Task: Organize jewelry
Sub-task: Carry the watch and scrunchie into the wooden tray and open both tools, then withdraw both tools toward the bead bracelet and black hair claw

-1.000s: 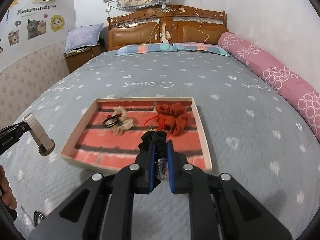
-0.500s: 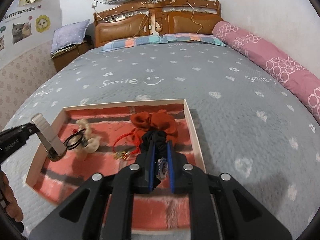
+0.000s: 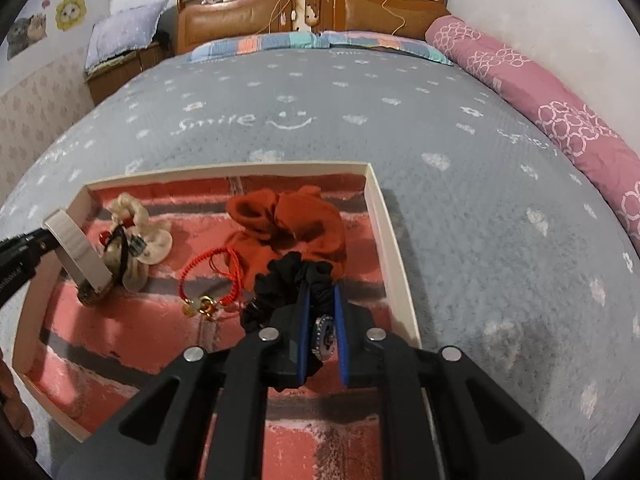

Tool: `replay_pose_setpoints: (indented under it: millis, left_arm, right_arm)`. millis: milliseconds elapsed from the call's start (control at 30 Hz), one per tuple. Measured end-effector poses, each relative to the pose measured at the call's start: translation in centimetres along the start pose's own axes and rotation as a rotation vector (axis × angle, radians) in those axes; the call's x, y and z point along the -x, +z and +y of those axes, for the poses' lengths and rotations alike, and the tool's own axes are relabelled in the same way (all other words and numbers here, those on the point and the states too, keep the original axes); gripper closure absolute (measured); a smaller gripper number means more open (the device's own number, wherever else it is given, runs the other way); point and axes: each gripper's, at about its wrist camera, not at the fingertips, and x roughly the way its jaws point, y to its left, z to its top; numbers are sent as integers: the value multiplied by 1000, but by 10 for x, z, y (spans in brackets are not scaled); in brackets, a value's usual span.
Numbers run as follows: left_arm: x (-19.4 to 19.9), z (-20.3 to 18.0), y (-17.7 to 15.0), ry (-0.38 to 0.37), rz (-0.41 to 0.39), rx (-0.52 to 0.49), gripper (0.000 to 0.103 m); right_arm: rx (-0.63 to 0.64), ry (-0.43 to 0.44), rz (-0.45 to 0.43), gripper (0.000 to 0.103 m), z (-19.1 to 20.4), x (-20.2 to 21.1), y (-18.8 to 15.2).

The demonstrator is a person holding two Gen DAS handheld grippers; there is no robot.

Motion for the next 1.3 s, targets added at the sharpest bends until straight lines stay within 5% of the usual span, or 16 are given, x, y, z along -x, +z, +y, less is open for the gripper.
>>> replay_pose_setpoints:
  millis: [433,567,600,667,700,800,1067,1167,1300]
  left_arm:
    - [-9,8,-9,26,50,-44,97]
    - [-7,10,-9,46,54,-47,78]
    - [-5,12,-8,52,52,-41,70]
    - [-1,14,-7,54,48,-37,59]
    - [2,14,-8,60,45,-43,55]
    - [11,11,-9,55,32,-62,51]
    - [53,-4,-14,8,-25,-103,29]
    - [64,-9,-19,1,-50,-121,11]
    - [51,-17,-22,34,-7,-154,10]
  right_arm:
    - [48,-10,63,88,10,-13,-8]
    - [67,-12,96,86,9,-14,-7]
    - [66,-10,98,82,9,-13,-7]
    - [51,5,90,52,5,-6,-4]
    - [42,5,78,48,3,-2,-3]
    - [44,14,46,44,0,14,3]
    - [57,25,-77,13,-15,70,9]
    - [52,33,-113,10,-20,87,5]
    - [41,46,-116,10,-26,97,-4]
